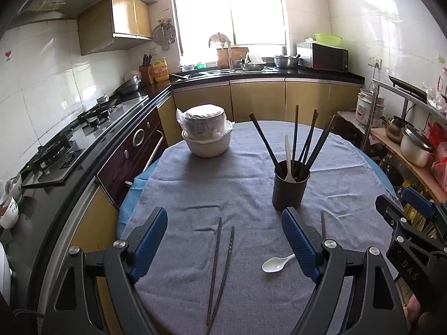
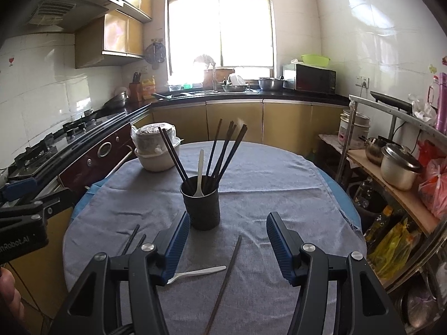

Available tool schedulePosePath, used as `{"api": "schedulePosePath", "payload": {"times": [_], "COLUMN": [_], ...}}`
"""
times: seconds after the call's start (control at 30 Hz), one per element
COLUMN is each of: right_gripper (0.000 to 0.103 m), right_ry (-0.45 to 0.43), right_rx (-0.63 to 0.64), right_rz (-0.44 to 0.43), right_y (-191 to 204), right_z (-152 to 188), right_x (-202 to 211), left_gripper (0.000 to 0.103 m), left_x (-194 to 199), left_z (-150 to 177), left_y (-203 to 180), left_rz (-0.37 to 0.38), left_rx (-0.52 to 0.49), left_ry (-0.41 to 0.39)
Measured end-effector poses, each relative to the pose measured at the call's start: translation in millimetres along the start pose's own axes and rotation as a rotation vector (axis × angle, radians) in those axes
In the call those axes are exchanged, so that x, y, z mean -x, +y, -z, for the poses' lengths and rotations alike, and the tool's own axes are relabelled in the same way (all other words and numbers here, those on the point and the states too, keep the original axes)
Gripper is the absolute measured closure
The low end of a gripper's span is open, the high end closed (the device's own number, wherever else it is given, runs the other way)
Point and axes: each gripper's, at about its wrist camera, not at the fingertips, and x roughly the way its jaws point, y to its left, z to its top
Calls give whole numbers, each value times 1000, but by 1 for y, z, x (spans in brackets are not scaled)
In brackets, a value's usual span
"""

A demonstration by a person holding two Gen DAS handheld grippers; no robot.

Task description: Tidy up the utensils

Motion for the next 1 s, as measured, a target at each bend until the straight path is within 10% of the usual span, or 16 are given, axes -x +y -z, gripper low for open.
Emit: {"api": "schedulePosePath", "payload": {"times": [1.0], "right_gripper": [41], "right_ry": [-9], "right_rx": [93], "right_rz": [7], "right_y": [67], "right_z": [-13], "right_x": [0], "left_gripper": [18], "left_x": [-9], "left_z": [6], "left_y": [53], "left_rz": [25], "left_rx": [60], "left_ry": [3]}}
